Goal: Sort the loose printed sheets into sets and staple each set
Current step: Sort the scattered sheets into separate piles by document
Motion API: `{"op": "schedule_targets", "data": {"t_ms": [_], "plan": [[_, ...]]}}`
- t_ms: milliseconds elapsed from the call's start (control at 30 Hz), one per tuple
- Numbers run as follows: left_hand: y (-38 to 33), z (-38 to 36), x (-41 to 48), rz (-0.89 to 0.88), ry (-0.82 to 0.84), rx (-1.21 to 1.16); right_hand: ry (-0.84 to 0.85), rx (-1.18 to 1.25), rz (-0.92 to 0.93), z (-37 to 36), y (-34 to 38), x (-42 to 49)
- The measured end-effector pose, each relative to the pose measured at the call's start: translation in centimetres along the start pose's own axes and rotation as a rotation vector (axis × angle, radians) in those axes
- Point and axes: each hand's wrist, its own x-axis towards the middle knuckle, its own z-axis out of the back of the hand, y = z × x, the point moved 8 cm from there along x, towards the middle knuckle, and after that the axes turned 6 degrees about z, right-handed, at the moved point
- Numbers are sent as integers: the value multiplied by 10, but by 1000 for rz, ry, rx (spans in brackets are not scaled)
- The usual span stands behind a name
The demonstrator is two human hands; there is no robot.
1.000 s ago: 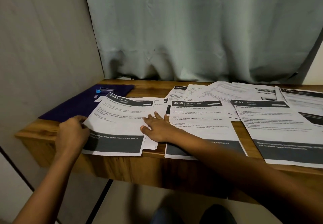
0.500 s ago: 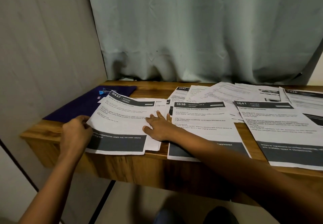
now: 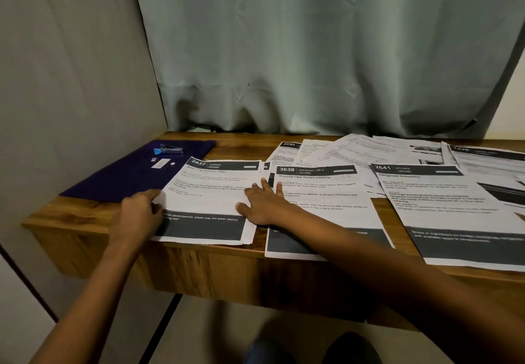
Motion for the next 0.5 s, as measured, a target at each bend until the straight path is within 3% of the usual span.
{"op": "schedule_targets", "data": {"t_ms": [267, 500], "plan": [[-16, -6, -4, -26, 27, 227, -39, 72, 25, 7, -4, -7], [-113, 5, -18, -188, -59, 80, -252, 172, 2, 56, -59, -40]]}}
